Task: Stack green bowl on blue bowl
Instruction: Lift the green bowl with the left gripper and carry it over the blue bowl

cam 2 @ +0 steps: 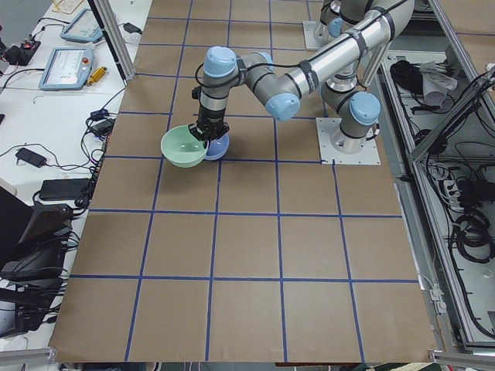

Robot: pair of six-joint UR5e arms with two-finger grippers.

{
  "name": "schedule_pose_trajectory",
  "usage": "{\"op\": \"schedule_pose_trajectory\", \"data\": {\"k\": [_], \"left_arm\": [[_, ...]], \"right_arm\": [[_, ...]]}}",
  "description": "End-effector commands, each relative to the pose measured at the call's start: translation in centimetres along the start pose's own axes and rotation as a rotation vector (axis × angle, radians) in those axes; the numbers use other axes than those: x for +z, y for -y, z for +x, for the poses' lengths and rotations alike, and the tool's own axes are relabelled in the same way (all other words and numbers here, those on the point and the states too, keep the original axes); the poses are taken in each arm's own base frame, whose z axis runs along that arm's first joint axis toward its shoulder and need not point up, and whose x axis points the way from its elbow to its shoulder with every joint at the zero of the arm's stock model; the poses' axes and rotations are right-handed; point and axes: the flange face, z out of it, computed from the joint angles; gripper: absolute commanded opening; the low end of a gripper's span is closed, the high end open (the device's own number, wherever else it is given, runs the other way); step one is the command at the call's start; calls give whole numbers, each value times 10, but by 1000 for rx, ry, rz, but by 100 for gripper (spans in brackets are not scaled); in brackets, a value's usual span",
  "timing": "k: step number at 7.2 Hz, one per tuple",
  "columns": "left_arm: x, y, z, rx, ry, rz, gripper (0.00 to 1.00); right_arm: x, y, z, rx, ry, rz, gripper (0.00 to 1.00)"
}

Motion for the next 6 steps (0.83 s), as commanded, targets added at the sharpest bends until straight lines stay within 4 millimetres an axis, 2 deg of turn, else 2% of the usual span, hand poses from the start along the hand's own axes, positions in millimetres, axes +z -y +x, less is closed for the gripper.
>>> {"op": "schedule_pose_trajectory", "data": {"k": [1, 3, 6], "left_arm": [[40, 66, 32, -53, -85, 23, 0], [41, 106, 48, -54, -97, 29, 0], [54, 113, 53, -66, -126, 28, 0]], "right_arm": [[0, 0, 0, -1, 0, 0, 100], [0, 0, 0, -1, 0, 0, 100], [0, 0, 0, -1, 0, 0, 100]]}}
